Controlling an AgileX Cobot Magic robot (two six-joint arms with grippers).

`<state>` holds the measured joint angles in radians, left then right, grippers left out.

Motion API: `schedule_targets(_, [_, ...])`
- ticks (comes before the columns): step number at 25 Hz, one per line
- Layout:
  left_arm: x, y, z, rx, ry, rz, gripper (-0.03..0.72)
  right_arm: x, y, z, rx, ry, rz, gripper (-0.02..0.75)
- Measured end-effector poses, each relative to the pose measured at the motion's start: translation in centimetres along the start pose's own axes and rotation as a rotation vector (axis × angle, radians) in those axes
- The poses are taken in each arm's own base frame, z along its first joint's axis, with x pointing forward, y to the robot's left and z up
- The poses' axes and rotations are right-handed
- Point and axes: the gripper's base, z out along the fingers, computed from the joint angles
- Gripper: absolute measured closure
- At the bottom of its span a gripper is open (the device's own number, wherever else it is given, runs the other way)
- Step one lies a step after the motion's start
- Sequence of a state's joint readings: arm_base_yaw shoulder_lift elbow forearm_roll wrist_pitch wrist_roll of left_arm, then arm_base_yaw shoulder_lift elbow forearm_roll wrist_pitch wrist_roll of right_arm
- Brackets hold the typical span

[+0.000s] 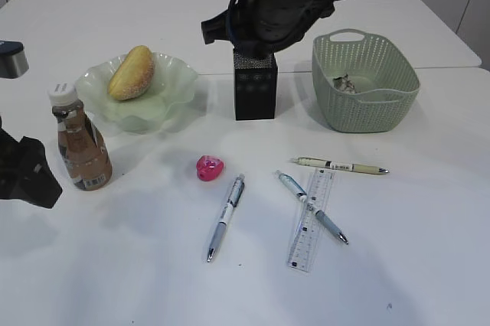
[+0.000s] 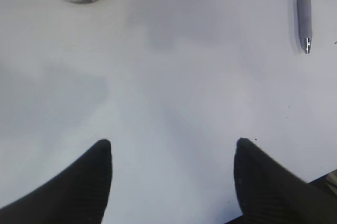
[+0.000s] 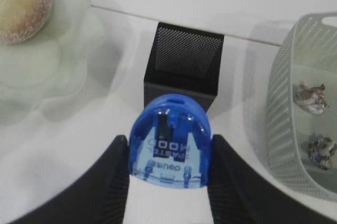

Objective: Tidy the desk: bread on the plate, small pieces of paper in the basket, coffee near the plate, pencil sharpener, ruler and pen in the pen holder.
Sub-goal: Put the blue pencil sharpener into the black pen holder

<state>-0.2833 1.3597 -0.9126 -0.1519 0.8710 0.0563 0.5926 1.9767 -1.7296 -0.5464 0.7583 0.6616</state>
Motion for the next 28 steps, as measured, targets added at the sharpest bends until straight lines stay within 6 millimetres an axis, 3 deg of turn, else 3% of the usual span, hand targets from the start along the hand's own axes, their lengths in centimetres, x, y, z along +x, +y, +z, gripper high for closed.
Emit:
schedule_targets(7, [0.0,0.0,0.0,0.0,0.0,0.0,0.179,-1.1,-1.6,1.0,-0.025,-0.08,0.041,0.4])
schedule_targets(18, [-0.2,0.0,0.0,-0.001,-0.02,0.0,0.179,-1.4,-3.1,4.4,-0.053,-0.141,0.071,0.4])
schedule_targets(24, [-0.2,0.0,0.0,-0.001,-0.025,0.0,0.179,-0.8,-3.0,6.1,-0.063,-0.136,0.064,0.4])
schedule_targets(28, [-0.2,0.0,0.0,-0.001,-0.026,0.0,0.179,-0.1,-2.2,8.4,-0.09,-0.14,0.053,0.401])
